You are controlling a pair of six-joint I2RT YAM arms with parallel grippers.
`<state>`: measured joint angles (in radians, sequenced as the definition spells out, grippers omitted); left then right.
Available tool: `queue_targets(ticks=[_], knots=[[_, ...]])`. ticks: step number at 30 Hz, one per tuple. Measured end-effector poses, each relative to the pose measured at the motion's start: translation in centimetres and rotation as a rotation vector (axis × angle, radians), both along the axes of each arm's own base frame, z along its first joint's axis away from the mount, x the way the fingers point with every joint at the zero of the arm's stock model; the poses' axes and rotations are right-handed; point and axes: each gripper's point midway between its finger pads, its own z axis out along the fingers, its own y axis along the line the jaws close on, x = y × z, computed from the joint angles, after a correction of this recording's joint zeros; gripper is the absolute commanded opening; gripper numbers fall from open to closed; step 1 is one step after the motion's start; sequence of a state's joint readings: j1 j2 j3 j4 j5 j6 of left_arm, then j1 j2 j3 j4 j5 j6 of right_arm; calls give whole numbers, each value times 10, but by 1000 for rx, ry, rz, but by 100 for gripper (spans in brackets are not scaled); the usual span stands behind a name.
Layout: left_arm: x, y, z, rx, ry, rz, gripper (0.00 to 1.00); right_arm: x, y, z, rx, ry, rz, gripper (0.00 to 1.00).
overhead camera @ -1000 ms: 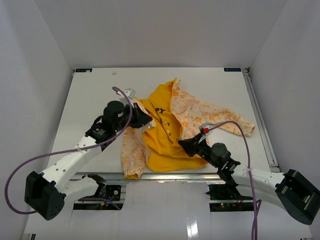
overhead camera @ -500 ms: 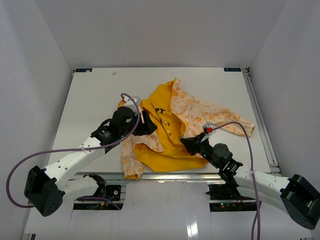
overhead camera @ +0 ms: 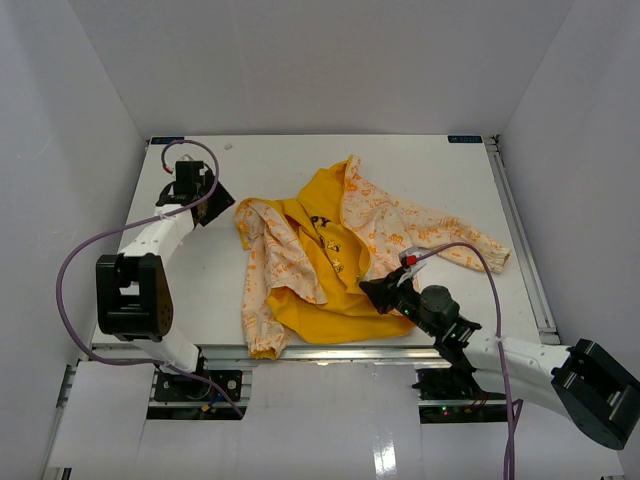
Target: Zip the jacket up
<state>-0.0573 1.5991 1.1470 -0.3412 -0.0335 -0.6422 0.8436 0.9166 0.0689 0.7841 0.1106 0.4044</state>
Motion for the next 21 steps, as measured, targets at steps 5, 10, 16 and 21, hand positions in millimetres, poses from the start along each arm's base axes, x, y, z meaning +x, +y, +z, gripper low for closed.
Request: queue_targets(ticks=[5, 10, 16, 21], knots=[[4, 23, -3, -65, -15, 74, 63, -1, 1, 0, -5, -7, 11, 8], [-10, 17, -28, -194, -10, 99, 54, -2, 2, 1, -4, -12, 18, 8], [-46, 0, -75, -286, 82, 85, 57, -2, 2, 5, 6, -20, 22, 8], [-45, -4, -77, -303, 40, 37, 57, -3, 2, 13, 26, -38, 22, 8]])
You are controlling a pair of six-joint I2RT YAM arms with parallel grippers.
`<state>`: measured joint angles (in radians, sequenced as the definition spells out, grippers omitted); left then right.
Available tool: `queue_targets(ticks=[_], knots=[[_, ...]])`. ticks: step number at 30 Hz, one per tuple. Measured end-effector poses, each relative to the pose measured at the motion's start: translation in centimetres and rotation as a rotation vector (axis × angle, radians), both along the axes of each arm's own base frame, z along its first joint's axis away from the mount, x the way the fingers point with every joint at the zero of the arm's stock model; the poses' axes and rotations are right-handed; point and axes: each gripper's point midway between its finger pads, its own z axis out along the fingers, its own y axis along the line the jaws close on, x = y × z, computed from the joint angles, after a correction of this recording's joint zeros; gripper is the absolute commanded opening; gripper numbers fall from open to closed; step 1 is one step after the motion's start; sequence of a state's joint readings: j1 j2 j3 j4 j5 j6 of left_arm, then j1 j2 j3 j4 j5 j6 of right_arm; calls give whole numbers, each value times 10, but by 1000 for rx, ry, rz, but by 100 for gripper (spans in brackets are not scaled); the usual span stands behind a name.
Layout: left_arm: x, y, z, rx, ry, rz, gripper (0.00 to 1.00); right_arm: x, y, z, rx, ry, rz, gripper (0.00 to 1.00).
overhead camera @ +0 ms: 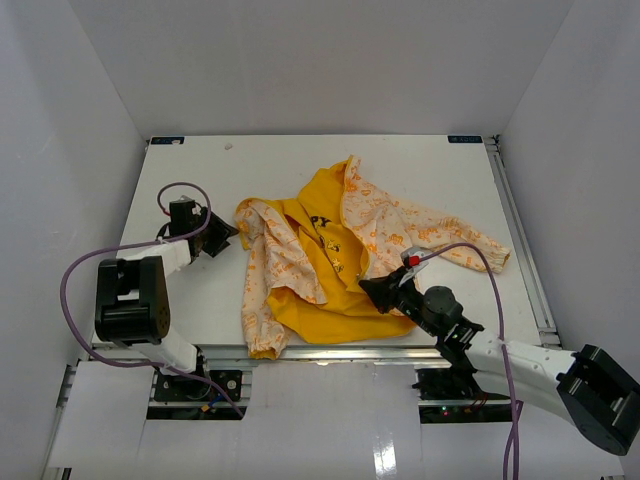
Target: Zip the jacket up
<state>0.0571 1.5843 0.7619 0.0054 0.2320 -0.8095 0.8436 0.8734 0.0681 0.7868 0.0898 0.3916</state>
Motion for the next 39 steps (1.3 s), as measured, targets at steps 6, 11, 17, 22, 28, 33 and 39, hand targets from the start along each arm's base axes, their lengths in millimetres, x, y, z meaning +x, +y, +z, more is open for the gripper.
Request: queue_targets(ticks=[6, 11, 17, 22, 28, 33, 39], knots=[[15, -10, -14, -17, -40, -91, 54, 0, 0, 3, 8, -8, -1, 8], [38, -13, -16, -20, -71, -133, 53, 1, -1, 3, 6, -9, -6, 8], [54, -11, -18, 20, -88, -169, 22, 1, -2, 4, 9, -13, -13, 8], [54, -6, -24, 57, -75, -170, 1, 2, -2, 5, 9, -16, -16, 8], [58, -4, -13, 77, -112, -171, 0, 2, -2, 5, 8, -17, -16, 8], [67, -3, 7, 92, -160, -175, 27, 2, -3, 7, 13, -22, -18, 8], [62, -4, 9, 123, -230, -211, 40, 1, -4, 10, 18, -26, -19, 8]])
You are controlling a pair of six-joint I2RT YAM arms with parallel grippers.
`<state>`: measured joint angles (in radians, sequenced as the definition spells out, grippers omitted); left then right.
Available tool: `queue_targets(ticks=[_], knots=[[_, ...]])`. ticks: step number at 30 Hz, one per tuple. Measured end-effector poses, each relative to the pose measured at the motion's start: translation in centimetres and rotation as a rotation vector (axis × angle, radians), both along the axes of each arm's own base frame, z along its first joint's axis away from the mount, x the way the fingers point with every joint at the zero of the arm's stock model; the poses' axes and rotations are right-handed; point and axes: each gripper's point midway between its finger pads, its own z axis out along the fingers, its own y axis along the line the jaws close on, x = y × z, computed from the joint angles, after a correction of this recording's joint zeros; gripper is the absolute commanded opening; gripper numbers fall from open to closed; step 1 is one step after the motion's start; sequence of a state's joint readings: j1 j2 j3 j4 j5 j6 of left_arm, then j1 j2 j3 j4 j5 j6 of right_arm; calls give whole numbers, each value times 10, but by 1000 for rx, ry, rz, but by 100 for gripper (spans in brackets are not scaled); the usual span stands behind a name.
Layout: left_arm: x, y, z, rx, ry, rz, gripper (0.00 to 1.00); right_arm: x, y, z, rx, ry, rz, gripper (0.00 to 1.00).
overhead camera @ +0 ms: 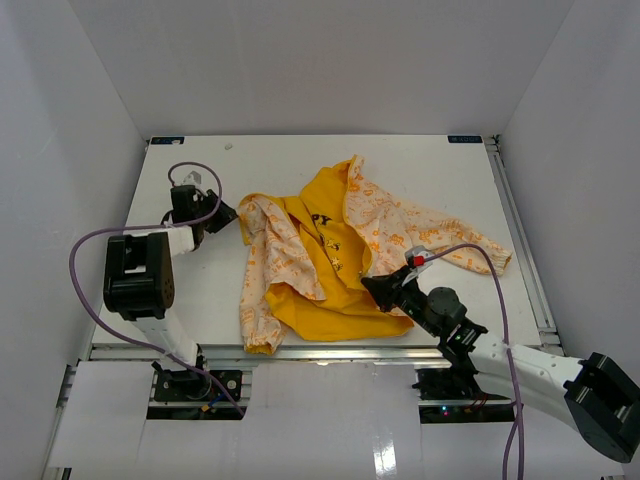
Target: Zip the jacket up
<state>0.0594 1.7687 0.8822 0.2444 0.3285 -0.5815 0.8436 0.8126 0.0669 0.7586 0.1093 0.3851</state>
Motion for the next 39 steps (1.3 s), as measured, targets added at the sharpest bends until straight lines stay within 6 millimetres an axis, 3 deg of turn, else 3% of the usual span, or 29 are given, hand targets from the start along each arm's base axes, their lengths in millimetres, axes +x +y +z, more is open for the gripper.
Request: queue_targets(ticks=[6, 11, 18, 21, 22, 34, 39], knots=[[-11, -11, 5, 8, -151, -135, 40, 0, -1, 5, 13, -12, 0, 8], [9, -16, 16, 27, -218, -208, 40, -2, -2, 7, 22, -20, 0, 8], [14, -7, 5, 90, -209, -195, 43, -3, -3, 5, 21, -19, 1, 8], [15, -3, 6, 99, -219, -185, 59, -3, -3, 5, 20, -17, 3, 8], [15, -2, 7, 100, -221, -183, 60, -4, -3, 5, 20, -17, 5, 8], [18, 4, 1, 82, -176, -185, 50, -5, -1, 1, 11, -8, 16, 8], [13, -2, -15, 45, -139, -216, 50, -5, -1, 5, 21, -18, 16, 8]])
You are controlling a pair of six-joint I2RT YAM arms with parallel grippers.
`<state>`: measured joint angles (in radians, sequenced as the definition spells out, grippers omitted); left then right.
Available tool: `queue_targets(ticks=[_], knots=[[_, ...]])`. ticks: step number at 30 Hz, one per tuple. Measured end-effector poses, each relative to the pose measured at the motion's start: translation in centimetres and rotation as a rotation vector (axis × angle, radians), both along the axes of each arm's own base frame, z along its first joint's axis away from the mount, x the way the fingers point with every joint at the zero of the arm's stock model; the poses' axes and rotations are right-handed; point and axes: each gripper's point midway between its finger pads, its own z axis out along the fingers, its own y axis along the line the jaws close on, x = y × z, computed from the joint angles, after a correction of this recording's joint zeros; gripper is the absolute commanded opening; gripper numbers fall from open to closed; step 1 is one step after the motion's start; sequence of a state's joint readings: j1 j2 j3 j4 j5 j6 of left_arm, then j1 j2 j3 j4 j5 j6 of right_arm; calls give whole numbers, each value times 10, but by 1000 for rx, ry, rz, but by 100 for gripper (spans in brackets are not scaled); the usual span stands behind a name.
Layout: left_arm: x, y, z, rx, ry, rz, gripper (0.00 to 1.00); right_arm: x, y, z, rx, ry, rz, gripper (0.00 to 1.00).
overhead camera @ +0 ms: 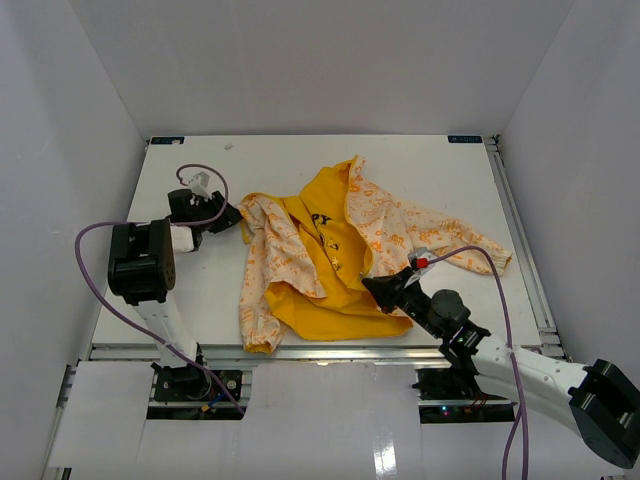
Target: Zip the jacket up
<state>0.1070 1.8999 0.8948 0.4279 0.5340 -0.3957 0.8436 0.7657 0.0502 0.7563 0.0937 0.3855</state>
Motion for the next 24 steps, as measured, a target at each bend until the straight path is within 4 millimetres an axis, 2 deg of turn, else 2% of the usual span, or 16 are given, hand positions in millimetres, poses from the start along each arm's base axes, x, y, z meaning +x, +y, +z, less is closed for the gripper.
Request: queue_targets(ticks=[2, 8, 16, 22, 24], knots=[[-3, -2, -8, -16, 24, -11, 51, 0, 0, 1, 4, -3, 0, 8], [-4, -3, -7, -29, 26, -23, 52, 0, 0, 1, 4, -3, 1, 8], [13, -6, -7, -49, 38, -57, 49, -1, 0, 2, 4, -4, 3, 8], [19, -8, -14, -55, 56, -78, 5, 0, 0, 2, 4, -4, 3, 8], [18, -10, -16, -64, 61, -83, 0, 0, 0, 2, 4, -4, 3, 8]])
